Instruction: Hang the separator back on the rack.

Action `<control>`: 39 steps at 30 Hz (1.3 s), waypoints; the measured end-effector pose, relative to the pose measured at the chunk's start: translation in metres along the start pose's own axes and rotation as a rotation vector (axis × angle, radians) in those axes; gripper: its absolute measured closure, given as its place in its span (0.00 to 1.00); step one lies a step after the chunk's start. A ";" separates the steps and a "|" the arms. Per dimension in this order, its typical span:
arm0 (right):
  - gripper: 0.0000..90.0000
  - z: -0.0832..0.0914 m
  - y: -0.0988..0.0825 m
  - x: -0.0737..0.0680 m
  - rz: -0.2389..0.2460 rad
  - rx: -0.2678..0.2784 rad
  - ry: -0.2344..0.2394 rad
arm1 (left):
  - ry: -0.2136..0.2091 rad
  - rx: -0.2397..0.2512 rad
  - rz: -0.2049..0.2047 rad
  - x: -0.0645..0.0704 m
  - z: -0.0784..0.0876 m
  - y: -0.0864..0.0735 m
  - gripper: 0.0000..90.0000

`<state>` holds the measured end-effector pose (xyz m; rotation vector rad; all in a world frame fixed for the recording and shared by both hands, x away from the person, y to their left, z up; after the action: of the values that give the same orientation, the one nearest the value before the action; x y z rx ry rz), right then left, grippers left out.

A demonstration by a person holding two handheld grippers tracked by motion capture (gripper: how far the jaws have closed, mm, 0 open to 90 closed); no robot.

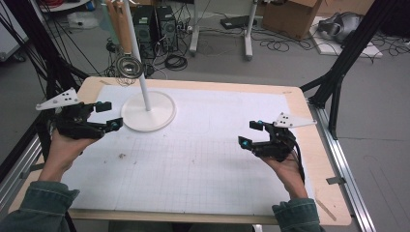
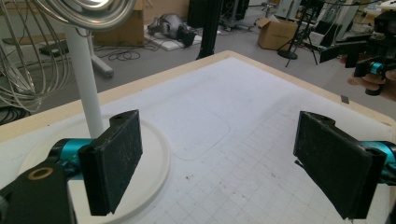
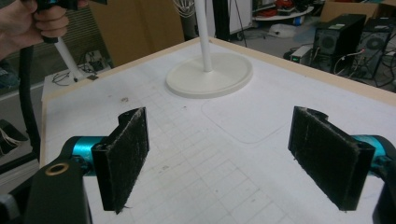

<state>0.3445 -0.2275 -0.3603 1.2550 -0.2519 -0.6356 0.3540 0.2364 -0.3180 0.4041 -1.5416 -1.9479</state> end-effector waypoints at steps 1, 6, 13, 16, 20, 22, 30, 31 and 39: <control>0.22 0.001 -0.001 0.000 -0.005 0.000 -0.002 | 0.003 0.001 0.000 0.001 -0.001 -0.002 0.17; 0.22 0.007 -0.008 0.003 -0.017 0.003 -0.020 | 0.007 -0.007 -0.003 0.004 -0.003 -0.012 0.16; 0.22 0.009 -0.017 0.004 -0.024 -0.001 -0.031 | 0.020 -0.012 -0.004 0.007 -0.004 -0.024 0.15; 0.22 0.010 -0.021 0.004 -0.030 -0.005 -0.034 | 0.022 -0.016 -0.007 0.008 -0.003 -0.030 0.15; 0.22 0.010 -0.025 0.004 -0.027 -0.014 -0.042 | 0.034 -0.026 -0.016 0.010 -0.003 -0.039 0.15; 0.22 0.011 -0.027 0.003 -0.028 -0.015 -0.048 | 0.039 -0.029 -0.018 0.012 -0.003 -0.044 0.15; 0.22 0.017 -0.037 0.003 -0.030 -0.018 -0.073 | 0.066 -0.038 -0.010 0.014 -0.001 -0.066 0.14; 0.22 0.018 -0.039 0.003 -0.030 -0.017 -0.074 | 0.065 -0.041 -0.009 0.015 -0.001 -0.068 0.14; 0.20 0.023 -0.054 0.003 -0.051 -0.019 -0.091 | 0.059 -0.063 -0.006 0.018 -0.004 -0.084 0.12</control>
<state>0.3183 -0.2565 -0.4038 1.2190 -0.2895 -0.7389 0.3198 0.2330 -0.3972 0.4357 -1.4390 -1.9660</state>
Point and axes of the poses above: each handheld gripper's, and its own axes: z roughly backward along the jaws, y roughly out of its top, x roughly to its right, the point moved 5 cm from there along -z, roughly forward along the jaws
